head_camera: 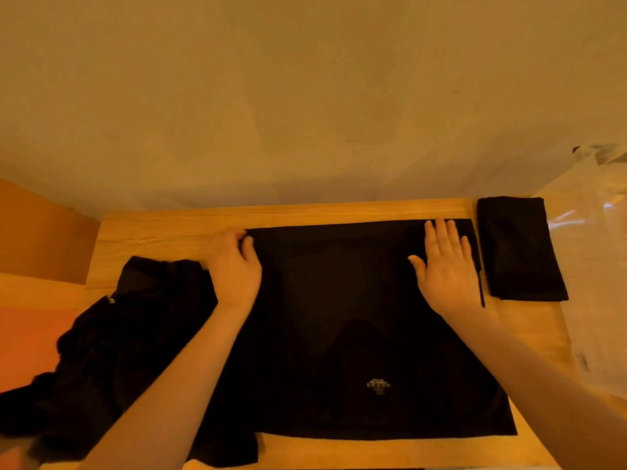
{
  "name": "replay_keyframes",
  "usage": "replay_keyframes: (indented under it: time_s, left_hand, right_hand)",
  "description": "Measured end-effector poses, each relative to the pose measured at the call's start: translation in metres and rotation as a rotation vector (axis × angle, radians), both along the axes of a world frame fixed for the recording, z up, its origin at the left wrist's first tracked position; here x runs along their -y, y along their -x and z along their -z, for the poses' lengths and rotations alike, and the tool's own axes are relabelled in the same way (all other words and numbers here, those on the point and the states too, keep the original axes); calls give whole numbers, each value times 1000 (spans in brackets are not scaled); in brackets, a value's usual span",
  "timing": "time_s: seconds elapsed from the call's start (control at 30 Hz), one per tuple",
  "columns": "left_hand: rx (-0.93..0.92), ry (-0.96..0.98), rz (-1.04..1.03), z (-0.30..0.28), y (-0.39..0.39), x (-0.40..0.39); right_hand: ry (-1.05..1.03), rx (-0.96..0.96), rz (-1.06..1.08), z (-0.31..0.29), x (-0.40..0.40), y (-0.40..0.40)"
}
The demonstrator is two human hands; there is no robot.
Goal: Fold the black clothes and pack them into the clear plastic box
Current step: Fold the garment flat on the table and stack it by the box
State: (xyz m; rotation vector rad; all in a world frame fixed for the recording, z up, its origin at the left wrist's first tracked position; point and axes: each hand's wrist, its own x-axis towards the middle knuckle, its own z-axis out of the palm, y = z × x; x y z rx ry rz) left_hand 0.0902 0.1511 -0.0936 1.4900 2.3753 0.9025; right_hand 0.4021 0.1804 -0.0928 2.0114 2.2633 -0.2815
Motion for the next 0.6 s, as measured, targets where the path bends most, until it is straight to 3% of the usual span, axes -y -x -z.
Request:
replay_keyframes:
  time_s: [0.1,0.2,0.37,0.6]
  left_hand:
    - [-245,170,460,15,-21,21]
    - [-361,393,432,27,-13,19]
    - [-454,589,421,21,-1,11]
    - [-491,376,624,-10,-48,111]
  right_hand:
    - [63,-5,-141,9,4,10]
    - [102,-6,-135,18,2,1]
    - [111,-43,-64,14,-2,-11]
    - [32,-57,-236,-6,102,-20]
